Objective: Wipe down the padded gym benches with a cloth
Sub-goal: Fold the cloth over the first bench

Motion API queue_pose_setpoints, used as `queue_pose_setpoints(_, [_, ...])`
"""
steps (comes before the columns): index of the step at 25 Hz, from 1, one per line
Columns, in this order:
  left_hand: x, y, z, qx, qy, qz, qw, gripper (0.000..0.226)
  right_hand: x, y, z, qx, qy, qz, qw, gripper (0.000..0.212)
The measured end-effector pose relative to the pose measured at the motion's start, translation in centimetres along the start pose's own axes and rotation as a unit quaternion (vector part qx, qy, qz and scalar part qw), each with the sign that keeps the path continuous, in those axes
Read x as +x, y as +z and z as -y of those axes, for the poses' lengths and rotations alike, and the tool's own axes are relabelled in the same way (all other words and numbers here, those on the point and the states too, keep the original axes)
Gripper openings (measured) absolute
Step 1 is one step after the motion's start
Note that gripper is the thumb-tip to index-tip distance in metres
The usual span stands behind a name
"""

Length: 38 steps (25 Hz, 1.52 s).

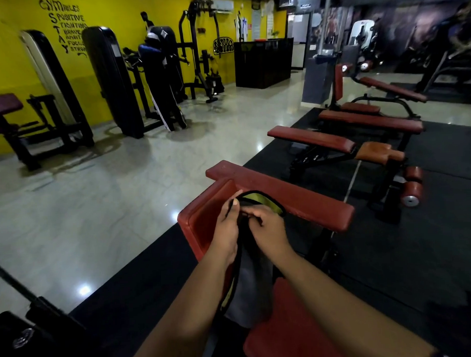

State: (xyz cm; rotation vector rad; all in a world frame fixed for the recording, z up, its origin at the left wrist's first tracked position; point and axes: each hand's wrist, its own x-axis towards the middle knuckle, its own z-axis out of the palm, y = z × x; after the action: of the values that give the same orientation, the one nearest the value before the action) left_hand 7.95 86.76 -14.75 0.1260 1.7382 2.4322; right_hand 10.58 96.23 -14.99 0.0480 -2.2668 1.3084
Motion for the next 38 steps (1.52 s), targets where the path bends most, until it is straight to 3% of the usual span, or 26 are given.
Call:
queue_pose_setpoints(2, [0.1, -0.4, -0.3, 0.065, 0.023, 0.019, 0.997, 0.024, 0.5, -0.8, -0.7, -0.019, 0.018, -0.073, 0.997, 0.041])
queue_pose_setpoints(3, [0.1, -0.5, -0.7, 0.094, 0.027, 0.025, 0.995, 0.025, 1.1, -1.6, -1.1, -0.050, 0.032, -0.055, 0.997, 0.049])
queue_pose_setpoints(5, [0.2, -0.7, -1.6, 0.149, 0.045, 0.041, 0.987, 0.025, 2.4, -3.8, -2.1, -0.173, 0.081, 0.075, 0.979, 0.061])
queue_pose_setpoints(7, [0.5, -1.0, -2.2, 0.188, 0.072, 0.060, 0.978, 0.025, 3.4, -5.9, -3.7, -0.268, 0.121, 0.181, 0.938, 0.048])
queue_pose_setpoints(8, [0.7, -1.2, -2.5, 0.197, 0.082, 0.062, 0.975, 0.024, 3.6, -6.8, -4.5, -0.278, 0.134, 0.195, 0.931, 0.035])
queue_pose_setpoints(10, [1.1, -1.6, -2.8, 0.205, 0.101, 0.049, 0.972, 0.025, 3.5, -8.0, -5.8, -0.179, 0.158, 0.165, 0.957, 0.017])
queue_pose_setpoints(11, [1.3, -1.9, -3.0, 0.204, 0.107, 0.040, 0.972, 0.026, 3.1, -8.4, -6.1, -0.043, 0.180, 0.135, 0.974, 0.013])
queue_pose_setpoints(12, [1.4, -2.0, -3.3, 0.197, 0.111, 0.034, 0.973, 0.026, 2.6, -8.8, -6.0, 0.128, 0.200, 0.094, 0.967, 0.015])
queue_pose_setpoints(14, [1.5, -1.7, -3.9, 0.172, 0.120, 0.043, 0.977, 0.026, 1.9, -9.6, -5.9, 0.396, 0.211, 0.044, 0.893, 0.033])
queue_pose_setpoints(15, [1.4, -1.3, -4.1, 0.157, 0.125, 0.053, 0.978, 0.026, 1.5, -9.6, -6.0, 0.458, 0.207, 0.048, 0.863, 0.044])
queue_pose_setpoints(16, [1.3, -0.8, -4.4, 0.137, 0.131, 0.061, 0.980, 0.025, 1.1, -9.3, -5.9, 0.483, 0.206, 0.068, 0.848, 0.053])
queue_pose_setpoints(18, [1.1, 0.2, -4.9, 0.096, 0.137, 0.054, 0.984, 0.022, 0.3, -8.7, -5.7, 0.452, 0.237, 0.121, 0.852, 0.063])
queue_pose_setpoints(21, [1.2, 0.6, -5.5, 0.151, 0.136, -0.012, 0.979, 0.027, -0.4, -8.5, -5.0, 0.376, 0.270, 0.152, 0.874, 0.044])
queue_pose_setpoints(24, [1.7, -0.5, -4.3, 0.351, 0.119, -0.007, 0.929, 0.055, 0.4, -8.6, -3.5, 0.359, 0.287, 0.108, 0.881, 0.020])
queue_pose_setpoints(26, [1.5, -0.6, -2.4, 0.401, 0.137, 0.023, 0.905, 0.064, 1.3, -8.0, -2.3, 0.349, 0.321, 0.052, 0.879, 0.012])
queue_pose_setpoints(29, [0.0, 0.8, 0.8, 0.412, 0.189, 0.048, 0.890, 0.061, 2.5, -6.8, -1.0, 0.406, 0.389, -0.063, 0.824, 0.009])
queue_pose_setpoints(31, [-1.4, 1.9, 2.4, 0.388, 0.195, 0.098, 0.896, 0.064, 3.2, -6.8, -0.3, 0.446, 0.390, -0.113, 0.798, 0.020])
queue_pose_setpoints(34, [-2.5, 3.0, 3.4, 0.332, 0.210, 0.138, 0.909, 0.080, 4.0, -7.3, 0.6, 0.464, 0.351, -0.132, 0.802, 0.044])
queue_pose_setpoints(38, [-2.8, 3.8, 3.7, 0.307, 0.264, 0.067, 0.912, 0.097, 3.8, -7.6, 2.2, 0.542, 0.298, -0.115, 0.777, 0.047])
